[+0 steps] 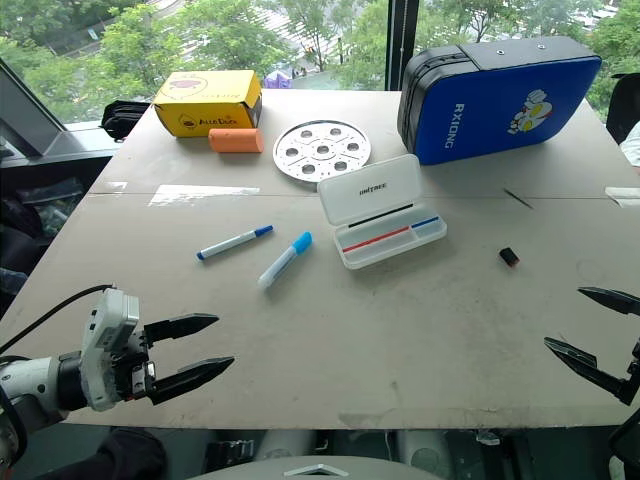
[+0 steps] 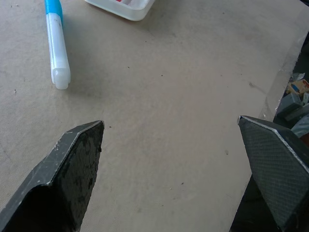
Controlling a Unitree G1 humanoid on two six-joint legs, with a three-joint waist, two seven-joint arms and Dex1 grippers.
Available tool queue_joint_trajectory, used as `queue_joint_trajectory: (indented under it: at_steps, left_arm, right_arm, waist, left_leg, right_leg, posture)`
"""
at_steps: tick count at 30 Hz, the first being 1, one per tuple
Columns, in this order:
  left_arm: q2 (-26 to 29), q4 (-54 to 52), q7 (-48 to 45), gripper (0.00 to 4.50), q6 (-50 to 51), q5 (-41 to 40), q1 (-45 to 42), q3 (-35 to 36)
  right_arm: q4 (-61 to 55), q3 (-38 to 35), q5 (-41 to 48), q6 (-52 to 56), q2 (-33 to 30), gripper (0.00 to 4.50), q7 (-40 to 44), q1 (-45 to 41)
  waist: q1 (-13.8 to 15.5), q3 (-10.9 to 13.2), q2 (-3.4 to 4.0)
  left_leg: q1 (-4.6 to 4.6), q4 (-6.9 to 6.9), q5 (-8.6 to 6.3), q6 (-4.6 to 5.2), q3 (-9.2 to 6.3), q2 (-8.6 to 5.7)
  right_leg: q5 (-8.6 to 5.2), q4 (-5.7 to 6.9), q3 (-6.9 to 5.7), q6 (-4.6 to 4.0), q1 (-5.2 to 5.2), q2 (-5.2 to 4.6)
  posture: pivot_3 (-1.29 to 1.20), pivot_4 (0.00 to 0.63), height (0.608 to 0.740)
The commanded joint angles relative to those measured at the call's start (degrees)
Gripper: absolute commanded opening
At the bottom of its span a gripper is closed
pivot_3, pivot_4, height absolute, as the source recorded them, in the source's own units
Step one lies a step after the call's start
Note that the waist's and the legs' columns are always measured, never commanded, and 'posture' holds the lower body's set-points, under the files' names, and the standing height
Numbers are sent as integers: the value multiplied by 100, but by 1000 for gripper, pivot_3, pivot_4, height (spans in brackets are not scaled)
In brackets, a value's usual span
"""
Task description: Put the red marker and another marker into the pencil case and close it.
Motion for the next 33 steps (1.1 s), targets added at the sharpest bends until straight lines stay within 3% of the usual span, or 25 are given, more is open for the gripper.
queue_joint_trajectory:
  at_steps: [1,4,9,14,18,27,30,33]
  left_arm:
    - [1,-233,57,4500,-35,-95,15,42]
    - [-145,-285,216,4500,-68,-205,-65,27]
    - [-137,-445,288,4500,-133,-251,-234,-69]
    - [-153,-663,313,4500,-213,-270,-266,-99]
    - [-228,-741,320,4500,-237,-380,-125,17]
    - [-350,-1056,447,4500,-359,-401,285,125]
    - [-346,-1153,562,4500,-319,-454,292,135]
    - [-319,-1216,703,4500,-252,-535,242,117]
  right_arm:
    - [-144,238,25,175,-235,4448,-250,-374]
    - [-493,1221,-32,779,-569,4448,-846,-1470]
    - [-458,2972,-369,1856,-1256,4448,-1084,-3282]
    - [908,4915,-1273,1888,-970,4448,-593,-5589]
    - [2437,6059,-2270,834,-486,2653,-36,-6886]
    - [5244,6832,-3268,-659,534,2653,515,-8448]
    - [5810,6966,-3500,-919,781,1773,708,-8669]
    - [6238,7020,-3689,-1085,1015,376,758,-8822]
  waist:
    - [-2,0,0]
    - [-77,0,-3]
    - [-2,4,2]
    - [-13,8,-4]
    - [-30,11,-3]
    - [-52,13,-1]
    - [-51,13,-1]
    - [-50,14,1]
  left_leg:
    - [0,0,0,0,0,0]
    - [12,1,0,0,14,13]
    - [3,-5,0,0,5,9]
    - [-16,-5,-3,-2,-2,6]
    - [-17,-6,-3,-2,2,4]
    - [-14,-6,-3,-2,4,5]
    - [-12,-8,-3,-2,1,6]
    - [-13,-10,-4,-3,0,6]
  right_leg:
    - [0,0,0,0,0,0]
    - [2,2,14,-1,-2,2]
    - [2,2,9,-3,-9,7]
    - [3,0,3,-3,-23,6]
    - [4,0,6,-3,-26,5]
    - [6,4,4,-4,-27,1]
    - [6,5,1,-4,-27,1]
    - [6,4,0,-4,-27,-1]
  posture:
    - [0,150,740]
    - [0,150,740]
    - [0,150,740]
    - [0,150,740]
    - [0,150,740]
    - [0,150,740]
    - [0,150,740]
    - [0,150,740]
